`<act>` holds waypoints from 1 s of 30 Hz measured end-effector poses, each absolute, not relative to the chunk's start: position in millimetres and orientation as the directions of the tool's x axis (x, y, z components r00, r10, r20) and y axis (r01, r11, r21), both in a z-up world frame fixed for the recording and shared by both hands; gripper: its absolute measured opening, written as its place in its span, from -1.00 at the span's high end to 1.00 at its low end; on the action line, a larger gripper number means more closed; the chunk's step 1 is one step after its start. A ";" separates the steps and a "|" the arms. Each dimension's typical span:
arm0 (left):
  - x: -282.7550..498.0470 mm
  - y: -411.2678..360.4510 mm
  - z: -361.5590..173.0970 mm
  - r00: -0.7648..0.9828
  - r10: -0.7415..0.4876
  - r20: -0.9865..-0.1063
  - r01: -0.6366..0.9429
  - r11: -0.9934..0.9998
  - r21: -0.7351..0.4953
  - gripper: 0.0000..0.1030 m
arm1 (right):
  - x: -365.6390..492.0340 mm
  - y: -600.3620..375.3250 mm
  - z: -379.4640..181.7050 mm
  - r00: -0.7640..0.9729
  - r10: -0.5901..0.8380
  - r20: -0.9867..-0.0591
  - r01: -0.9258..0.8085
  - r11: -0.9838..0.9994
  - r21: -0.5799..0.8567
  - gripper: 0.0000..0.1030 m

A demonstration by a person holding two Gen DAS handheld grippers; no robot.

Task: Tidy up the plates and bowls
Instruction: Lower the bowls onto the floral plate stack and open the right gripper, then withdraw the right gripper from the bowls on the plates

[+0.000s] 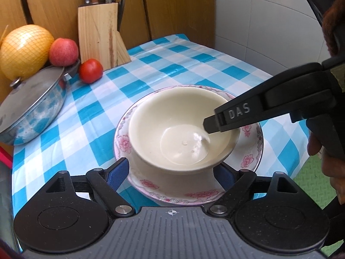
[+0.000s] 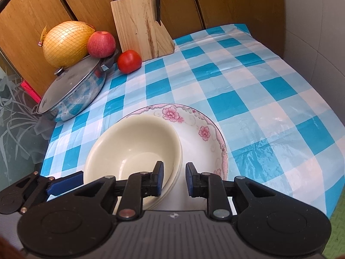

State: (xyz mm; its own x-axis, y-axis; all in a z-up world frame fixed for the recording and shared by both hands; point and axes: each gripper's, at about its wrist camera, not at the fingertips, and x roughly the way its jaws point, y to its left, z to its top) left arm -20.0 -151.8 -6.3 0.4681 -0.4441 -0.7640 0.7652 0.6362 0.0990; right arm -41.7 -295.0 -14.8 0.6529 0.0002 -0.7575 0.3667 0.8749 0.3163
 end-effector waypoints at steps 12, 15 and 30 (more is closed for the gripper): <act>-19.3 -131.7 5.1 0.493 -0.431 -0.755 0.712 0.699 0.065 -0.74 | -82.6 -278.6 11.8 0.726 -0.106 -0.679 0.388 0.879 0.278 0.46; -20.7 -126.3 8.7 0.501 -0.433 -0.749 0.697 0.715 0.053 -0.74 | -97.9 -272.9 15.1 0.735 -0.139 -0.664 0.404 0.876 0.263 0.40; -32.1 -103.1 4.9 0.547 -0.356 -0.758 0.572 0.820 0.029 -0.80 | -145.5 -241.9 -4.5 0.726 -0.227 -0.649 0.452 0.869 0.202 0.21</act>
State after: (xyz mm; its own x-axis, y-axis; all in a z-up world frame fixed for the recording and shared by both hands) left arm -32.1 -103.1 4.9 0.5470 -0.3556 -0.7579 0.5723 0.8196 0.0285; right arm -145.5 -241.9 -4.5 0.7261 -0.2268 -0.6491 0.4520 0.8688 0.2021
